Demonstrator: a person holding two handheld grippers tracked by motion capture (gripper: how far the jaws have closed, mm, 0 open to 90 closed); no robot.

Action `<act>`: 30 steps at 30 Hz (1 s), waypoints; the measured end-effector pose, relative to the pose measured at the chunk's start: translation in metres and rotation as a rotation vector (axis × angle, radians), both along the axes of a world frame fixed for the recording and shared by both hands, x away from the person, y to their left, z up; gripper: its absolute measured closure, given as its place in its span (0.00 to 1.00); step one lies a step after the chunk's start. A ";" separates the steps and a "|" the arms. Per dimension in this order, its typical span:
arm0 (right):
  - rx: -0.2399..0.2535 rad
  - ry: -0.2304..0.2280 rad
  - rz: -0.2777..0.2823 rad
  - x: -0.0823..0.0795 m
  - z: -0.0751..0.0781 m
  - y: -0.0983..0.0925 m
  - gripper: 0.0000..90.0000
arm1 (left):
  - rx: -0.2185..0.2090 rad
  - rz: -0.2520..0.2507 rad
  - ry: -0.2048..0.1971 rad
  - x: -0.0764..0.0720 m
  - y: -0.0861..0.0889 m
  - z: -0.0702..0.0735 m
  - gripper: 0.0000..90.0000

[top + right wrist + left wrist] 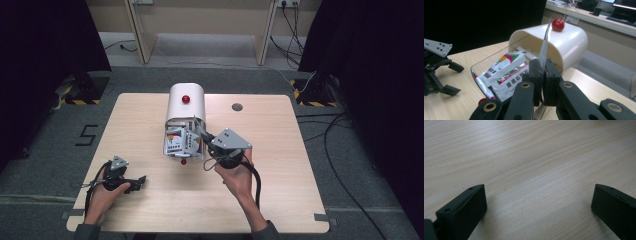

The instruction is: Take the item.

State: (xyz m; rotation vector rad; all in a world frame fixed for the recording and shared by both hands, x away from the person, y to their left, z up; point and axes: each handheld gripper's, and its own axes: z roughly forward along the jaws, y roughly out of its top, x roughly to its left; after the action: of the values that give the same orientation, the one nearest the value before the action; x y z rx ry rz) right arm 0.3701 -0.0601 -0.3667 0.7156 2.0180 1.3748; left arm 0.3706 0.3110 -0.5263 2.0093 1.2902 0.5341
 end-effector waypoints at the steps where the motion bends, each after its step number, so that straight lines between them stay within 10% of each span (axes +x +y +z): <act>1: 0.006 -0.004 -0.005 0.000 0.001 -0.002 0.97 | 0.000 0.000 0.000 0.000 0.000 0.000 0.00; 30: 0.045 0.006 -0.103 0.002 -0.022 -0.073 0.97 | -0.001 0.000 0.001 0.000 0.000 0.000 0.00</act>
State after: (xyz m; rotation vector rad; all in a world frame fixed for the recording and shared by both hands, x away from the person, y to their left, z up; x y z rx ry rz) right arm 0.3726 -0.1327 -0.3883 0.8325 1.9329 1.3634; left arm 0.3706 0.3110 -0.5263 2.0083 1.2912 0.5326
